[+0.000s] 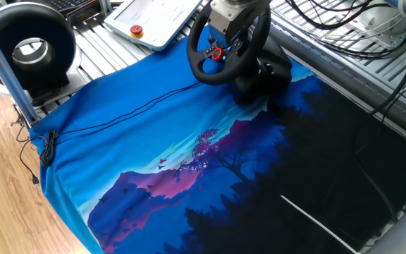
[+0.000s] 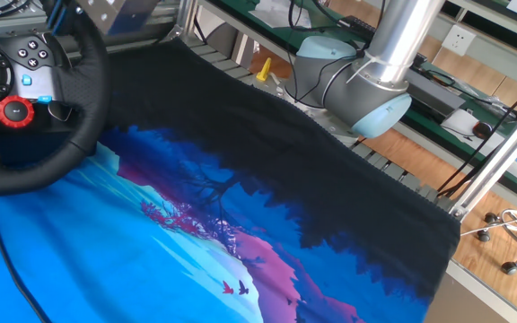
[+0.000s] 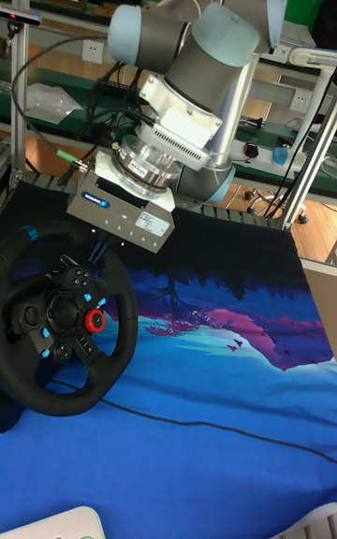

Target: Rotate the steering wheel 90 degrees clockwise

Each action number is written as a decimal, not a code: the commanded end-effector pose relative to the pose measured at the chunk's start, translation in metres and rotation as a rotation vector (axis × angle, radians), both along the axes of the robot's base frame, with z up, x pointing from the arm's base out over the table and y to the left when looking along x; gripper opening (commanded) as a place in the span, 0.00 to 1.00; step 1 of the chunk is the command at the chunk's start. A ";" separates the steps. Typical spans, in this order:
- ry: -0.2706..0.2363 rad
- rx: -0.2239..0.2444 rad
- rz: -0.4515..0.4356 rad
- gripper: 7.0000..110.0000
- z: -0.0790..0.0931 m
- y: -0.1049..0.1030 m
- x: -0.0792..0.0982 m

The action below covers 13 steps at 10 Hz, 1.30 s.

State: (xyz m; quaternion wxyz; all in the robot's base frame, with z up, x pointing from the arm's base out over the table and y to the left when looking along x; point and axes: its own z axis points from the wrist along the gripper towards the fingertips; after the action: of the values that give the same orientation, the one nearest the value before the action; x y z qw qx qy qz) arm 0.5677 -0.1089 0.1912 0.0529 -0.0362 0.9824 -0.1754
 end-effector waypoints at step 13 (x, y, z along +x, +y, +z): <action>0.020 0.192 -0.073 0.00 -0.038 0.038 -0.015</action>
State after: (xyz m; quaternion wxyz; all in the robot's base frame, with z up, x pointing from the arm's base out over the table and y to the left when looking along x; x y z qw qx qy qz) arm 0.5532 -0.0784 0.1584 0.0354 -0.0078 0.9941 -0.1024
